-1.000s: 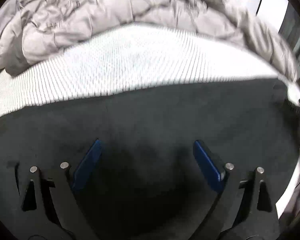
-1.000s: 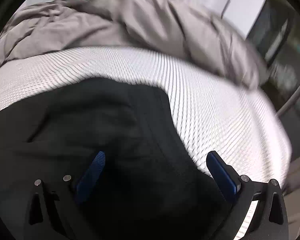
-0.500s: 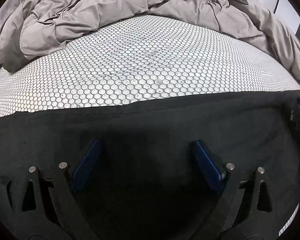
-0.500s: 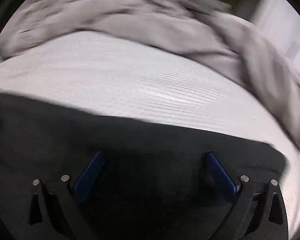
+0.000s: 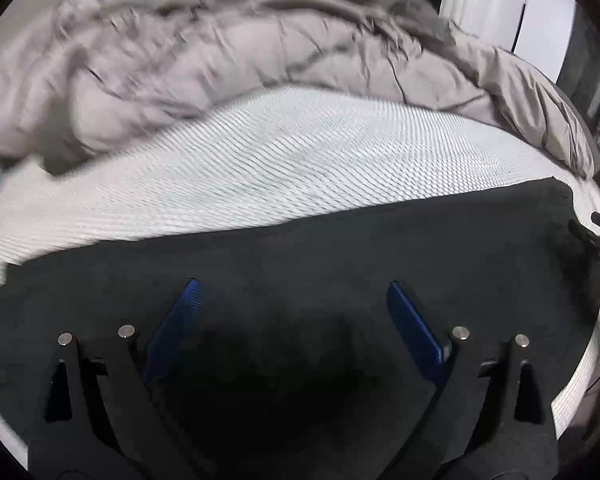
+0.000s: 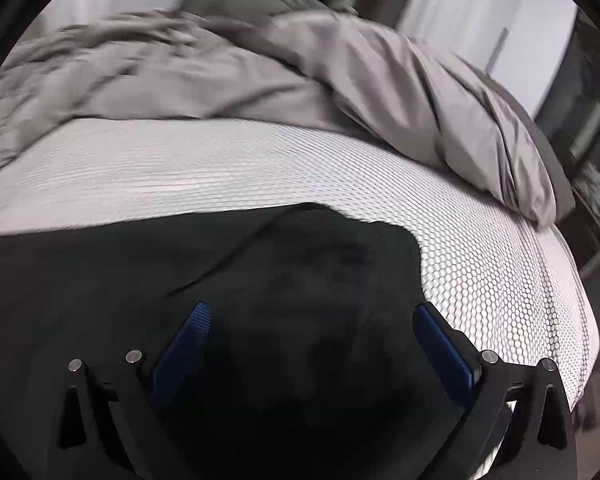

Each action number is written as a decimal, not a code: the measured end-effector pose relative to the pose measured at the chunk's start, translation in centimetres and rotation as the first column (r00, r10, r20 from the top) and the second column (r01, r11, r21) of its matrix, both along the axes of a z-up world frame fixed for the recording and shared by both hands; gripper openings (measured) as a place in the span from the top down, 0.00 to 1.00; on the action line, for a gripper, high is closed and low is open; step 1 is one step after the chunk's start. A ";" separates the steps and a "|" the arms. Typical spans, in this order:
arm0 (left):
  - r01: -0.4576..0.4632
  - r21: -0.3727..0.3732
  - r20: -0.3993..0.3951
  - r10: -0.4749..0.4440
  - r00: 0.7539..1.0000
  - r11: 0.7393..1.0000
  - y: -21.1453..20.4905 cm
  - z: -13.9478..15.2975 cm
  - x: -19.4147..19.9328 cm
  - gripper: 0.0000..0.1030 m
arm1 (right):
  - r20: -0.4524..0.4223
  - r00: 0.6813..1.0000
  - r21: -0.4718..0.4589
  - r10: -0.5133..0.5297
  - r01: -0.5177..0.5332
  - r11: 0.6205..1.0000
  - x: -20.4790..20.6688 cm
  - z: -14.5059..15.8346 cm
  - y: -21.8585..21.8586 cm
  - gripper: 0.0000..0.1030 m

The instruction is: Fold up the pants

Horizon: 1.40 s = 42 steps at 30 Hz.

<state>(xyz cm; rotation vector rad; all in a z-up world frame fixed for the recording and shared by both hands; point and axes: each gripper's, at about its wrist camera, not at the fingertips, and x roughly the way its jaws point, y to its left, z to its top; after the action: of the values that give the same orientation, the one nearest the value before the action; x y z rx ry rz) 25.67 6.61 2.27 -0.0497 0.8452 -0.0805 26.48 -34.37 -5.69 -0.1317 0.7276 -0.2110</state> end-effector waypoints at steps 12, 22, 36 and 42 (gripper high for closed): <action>0.100 -0.051 -0.111 -0.105 0.988 0.994 1.8 -4.7 -8.5 0.08 | -0.132 0.914 0.078 0.383 -0.375 0.924 -2.5 -4.0 15.7 0.00; -0.015 -0.047 -0.092 0.011 0.996 0.999 11.0 -4.6 -11.8 0.56 | -0.178 0.920 0.059 0.350 -0.345 0.937 -1.5 -5.0 14.1 0.00; -0.250 -0.069 -0.132 0.240 0.962 0.966 20.6 -5.6 -12.1 0.69 | -0.175 0.916 0.038 0.362 -0.361 0.932 -2.2 -4.9 14.5 0.00; -0.382 -0.079 -0.112 0.373 0.921 0.921 23.2 -4.6 -12.4 0.71 | -0.174 0.916 0.039 0.362 -0.361 0.932 -2.3 -4.9 14.5 0.00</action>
<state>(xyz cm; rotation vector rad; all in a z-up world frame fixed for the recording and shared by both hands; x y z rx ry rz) 13.30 29.79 -2.30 -0.3126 0.9129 0.2463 24.21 -19.89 -10.63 -0.2798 0.8681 0.1604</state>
